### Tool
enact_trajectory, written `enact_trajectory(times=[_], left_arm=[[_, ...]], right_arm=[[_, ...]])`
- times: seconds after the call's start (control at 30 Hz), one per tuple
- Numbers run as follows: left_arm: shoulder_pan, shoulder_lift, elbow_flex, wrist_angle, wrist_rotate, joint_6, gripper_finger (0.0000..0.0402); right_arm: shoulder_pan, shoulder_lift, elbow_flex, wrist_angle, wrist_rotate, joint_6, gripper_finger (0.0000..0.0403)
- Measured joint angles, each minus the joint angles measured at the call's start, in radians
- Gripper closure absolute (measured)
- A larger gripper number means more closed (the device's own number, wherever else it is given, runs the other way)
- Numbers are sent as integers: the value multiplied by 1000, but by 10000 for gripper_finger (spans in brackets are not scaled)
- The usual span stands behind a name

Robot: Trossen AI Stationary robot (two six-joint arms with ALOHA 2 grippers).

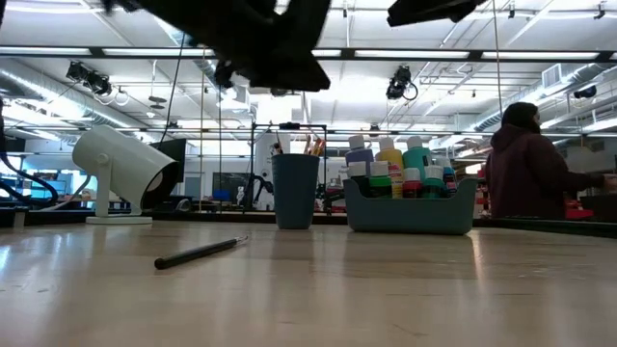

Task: Pick & Place Paint Supplies
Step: Put the silver paint brush into the blue cup

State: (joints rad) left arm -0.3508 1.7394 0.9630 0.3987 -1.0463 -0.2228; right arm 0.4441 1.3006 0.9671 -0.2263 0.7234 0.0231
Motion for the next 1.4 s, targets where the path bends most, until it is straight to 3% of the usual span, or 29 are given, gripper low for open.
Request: enact_trajectory(times=[0.23,0.43,0.57,0.77,1.0,1.4], left_arm=[[-144,76,4,-121,25,-296,341],[-155,184,5,-169,196,-494,350],[-155,225,3,-270,210,-637,332],[-155,204,6,-366,180,-673,287],[-135,191,5,-497,266,-851,250],[-130,194,1,-553,323,-926,263]], right_arm=[[-7,0,-22,75,2,-18,244],[-7,2,-22,119,-8,-26,244],[-7,2,-22,116,-36,-24,244],[-7,3,-22,123,-60,-27,244],[-9,3,-22,119,-61,-27,244],[-8,3,-22,113,-62,-9,244]])
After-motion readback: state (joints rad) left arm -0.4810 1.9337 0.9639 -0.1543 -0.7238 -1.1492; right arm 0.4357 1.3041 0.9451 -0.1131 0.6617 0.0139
